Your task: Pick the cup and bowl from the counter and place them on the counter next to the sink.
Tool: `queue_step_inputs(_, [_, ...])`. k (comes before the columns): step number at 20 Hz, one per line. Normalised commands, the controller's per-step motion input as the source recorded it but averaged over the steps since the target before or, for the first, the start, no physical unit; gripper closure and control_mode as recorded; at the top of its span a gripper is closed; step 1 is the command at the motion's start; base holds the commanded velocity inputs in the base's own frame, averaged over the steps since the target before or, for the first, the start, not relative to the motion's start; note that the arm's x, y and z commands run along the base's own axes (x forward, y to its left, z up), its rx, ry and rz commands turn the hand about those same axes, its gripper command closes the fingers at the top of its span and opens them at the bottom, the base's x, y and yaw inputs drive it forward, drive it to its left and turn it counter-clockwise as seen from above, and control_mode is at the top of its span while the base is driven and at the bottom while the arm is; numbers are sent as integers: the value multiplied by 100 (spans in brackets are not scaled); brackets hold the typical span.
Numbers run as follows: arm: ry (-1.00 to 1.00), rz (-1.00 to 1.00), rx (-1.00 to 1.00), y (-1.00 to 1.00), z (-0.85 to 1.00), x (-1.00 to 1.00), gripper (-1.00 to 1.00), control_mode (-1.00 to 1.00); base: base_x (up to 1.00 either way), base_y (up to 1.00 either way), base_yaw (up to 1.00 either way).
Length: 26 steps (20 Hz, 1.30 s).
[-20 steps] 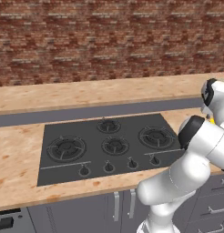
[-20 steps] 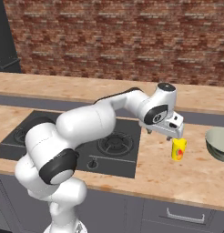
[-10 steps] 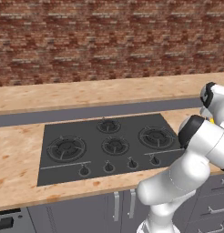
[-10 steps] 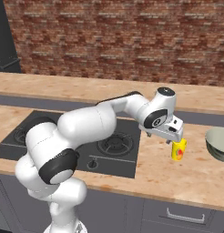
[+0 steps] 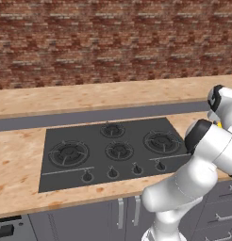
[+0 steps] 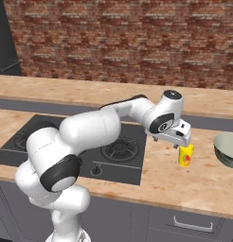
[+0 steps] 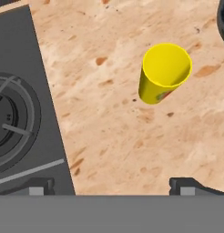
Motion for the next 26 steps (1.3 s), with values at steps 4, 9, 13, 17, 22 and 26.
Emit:
queue_step_inputs(4, [-5, 0, -2, -27, 0, 18, -100, -100, 0, 0, 0])
queue_step_inputs(9, [-1, 0, -10, -21, 0, 24, -100, -100, 0, 0, 0])
queue_step_inputs(13, [0, 0, -15, -7, 0, 19, -100, -100, 0, 0, 0])
queue_step_inputs(17, [0, 0, -5, -1, -5, 27, -100, -100, 0, 0, 0])
queue_step_inputs(22, [3, 0, 0, -2, -28, 21, -100, -100, 0, 0, 0])
queue_step_inputs(26, [2, 0, 0, -7, -20, 30, -100, -100, 0, 0, 0])
